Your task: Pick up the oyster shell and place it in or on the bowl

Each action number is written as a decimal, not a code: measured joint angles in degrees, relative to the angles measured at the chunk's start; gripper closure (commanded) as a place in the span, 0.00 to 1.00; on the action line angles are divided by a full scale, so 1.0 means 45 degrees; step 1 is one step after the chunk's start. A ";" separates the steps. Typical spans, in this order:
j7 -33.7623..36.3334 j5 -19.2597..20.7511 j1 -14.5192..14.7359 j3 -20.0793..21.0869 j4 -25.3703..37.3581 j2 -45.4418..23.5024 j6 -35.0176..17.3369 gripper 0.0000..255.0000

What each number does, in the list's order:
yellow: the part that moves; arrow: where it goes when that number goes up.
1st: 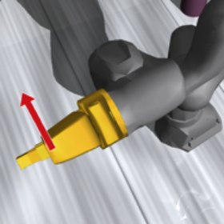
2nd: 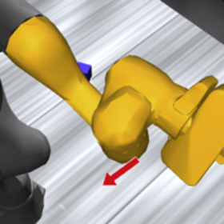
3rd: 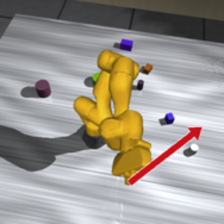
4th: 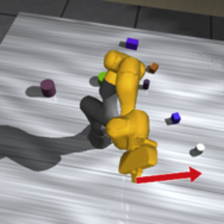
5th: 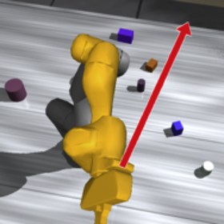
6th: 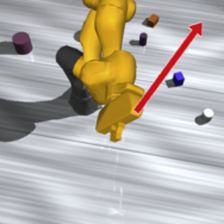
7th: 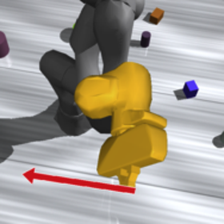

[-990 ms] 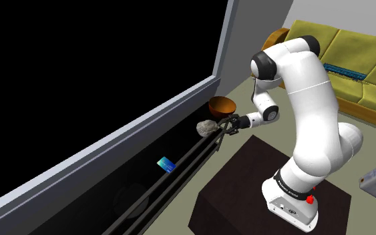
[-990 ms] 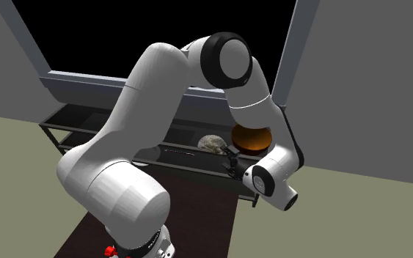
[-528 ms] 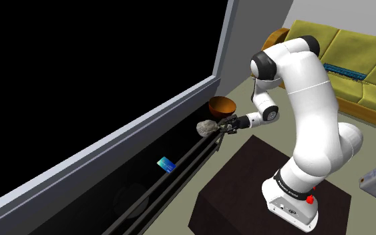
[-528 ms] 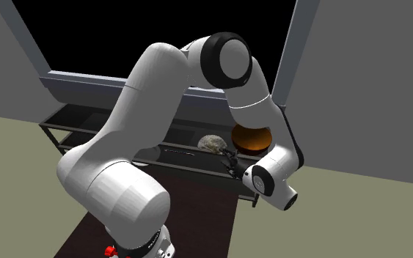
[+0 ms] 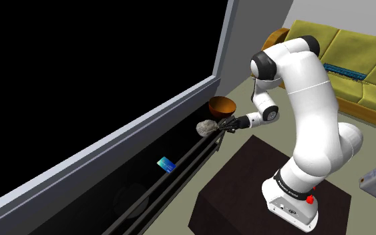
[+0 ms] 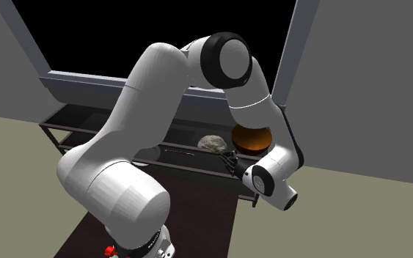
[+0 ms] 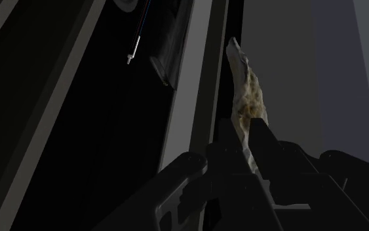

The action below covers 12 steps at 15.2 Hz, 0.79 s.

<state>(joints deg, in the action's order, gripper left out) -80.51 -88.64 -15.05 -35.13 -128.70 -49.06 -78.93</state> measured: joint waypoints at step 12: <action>0.0793 0.0740 0.0649 -0.0907 -0.1020 0.1903 -0.0146 1.00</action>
<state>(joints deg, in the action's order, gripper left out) -76.94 -85.31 -12.13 -39.21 -133.29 -40.50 -79.59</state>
